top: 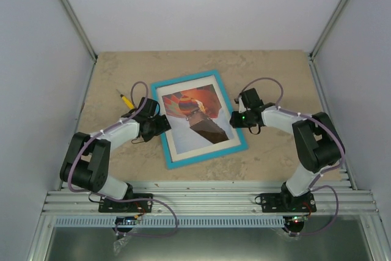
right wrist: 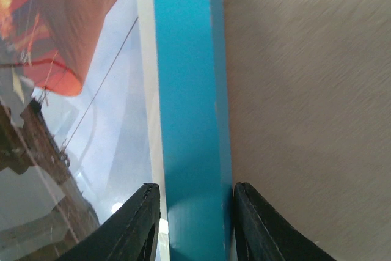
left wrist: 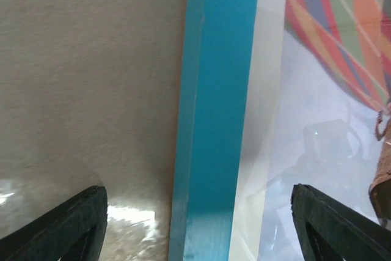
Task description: Take the photo out of the frame
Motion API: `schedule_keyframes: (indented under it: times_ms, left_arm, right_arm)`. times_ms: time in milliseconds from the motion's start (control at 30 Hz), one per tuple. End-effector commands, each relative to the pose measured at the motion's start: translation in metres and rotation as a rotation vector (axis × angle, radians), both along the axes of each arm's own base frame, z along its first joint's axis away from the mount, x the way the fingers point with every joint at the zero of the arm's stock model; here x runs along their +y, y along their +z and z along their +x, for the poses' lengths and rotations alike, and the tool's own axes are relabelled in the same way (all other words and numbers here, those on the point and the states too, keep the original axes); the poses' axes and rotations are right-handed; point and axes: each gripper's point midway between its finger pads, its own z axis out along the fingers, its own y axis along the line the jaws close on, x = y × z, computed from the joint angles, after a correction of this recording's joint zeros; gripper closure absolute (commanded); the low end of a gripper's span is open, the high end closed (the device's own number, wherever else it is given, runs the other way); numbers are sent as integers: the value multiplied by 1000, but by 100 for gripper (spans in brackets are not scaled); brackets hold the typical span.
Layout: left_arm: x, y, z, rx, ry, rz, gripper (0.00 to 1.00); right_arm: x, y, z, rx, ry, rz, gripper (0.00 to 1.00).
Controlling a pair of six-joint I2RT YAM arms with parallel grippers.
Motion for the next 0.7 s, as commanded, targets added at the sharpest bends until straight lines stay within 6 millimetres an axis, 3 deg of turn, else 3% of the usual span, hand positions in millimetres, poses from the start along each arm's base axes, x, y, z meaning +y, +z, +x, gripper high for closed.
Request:
schedule_keyframes:
  times_ms: [0, 300, 667]
  left_arm:
    - [23, 0, -14, 38, -7, 135, 15]
    - [31, 3, -18, 50, -6, 154, 15]
    - [46, 12, -5, 48, -17, 183, 20]
  right_arm:
    - [15, 10, -22, 16, -40, 28, 64]
    - [47, 13, -59, 32, 1, 3, 61]
    - [36, 38, -26, -116, -14, -124, 54]
